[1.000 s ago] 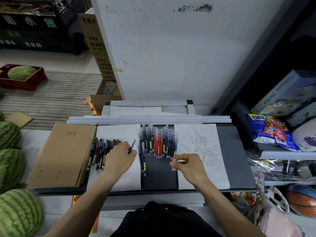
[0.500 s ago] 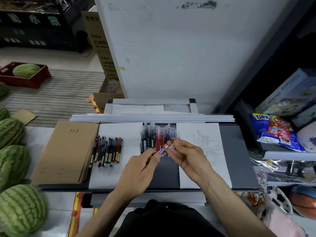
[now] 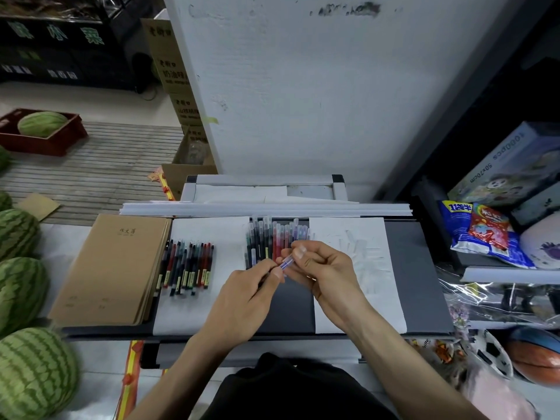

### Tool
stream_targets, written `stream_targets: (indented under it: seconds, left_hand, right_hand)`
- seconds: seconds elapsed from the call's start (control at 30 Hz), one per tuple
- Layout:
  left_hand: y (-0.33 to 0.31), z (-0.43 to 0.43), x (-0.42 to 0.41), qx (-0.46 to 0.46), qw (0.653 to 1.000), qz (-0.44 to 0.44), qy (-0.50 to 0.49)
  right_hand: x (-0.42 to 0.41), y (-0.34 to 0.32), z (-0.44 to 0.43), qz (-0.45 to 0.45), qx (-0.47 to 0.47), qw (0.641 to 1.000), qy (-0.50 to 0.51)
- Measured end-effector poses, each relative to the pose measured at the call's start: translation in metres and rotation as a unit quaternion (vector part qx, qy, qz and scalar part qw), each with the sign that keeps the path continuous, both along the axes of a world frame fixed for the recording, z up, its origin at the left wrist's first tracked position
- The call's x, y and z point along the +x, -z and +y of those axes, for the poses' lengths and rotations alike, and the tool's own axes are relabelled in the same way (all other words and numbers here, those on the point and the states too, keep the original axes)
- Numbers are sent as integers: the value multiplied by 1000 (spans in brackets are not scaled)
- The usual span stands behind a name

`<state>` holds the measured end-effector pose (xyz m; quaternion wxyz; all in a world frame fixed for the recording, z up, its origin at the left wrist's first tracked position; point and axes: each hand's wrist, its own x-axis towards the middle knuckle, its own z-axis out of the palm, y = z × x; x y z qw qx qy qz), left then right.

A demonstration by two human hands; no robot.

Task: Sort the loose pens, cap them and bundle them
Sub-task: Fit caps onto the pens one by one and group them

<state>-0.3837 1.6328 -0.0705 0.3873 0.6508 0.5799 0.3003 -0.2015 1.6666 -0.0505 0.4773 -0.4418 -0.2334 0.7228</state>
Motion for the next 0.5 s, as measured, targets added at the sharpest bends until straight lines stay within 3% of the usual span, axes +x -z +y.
stream_targets:
  seconds: [0.3, 0.5]
  left_hand:
    - [1, 6, 11, -22, 997, -67, -12]
    - [1, 14, 16, -105, 976, -191, -6]
  right_hand:
    - [-4, 9, -3, -24, 3, 999, 34]
    - [11, 9, 9, -48, 43, 998, -26]
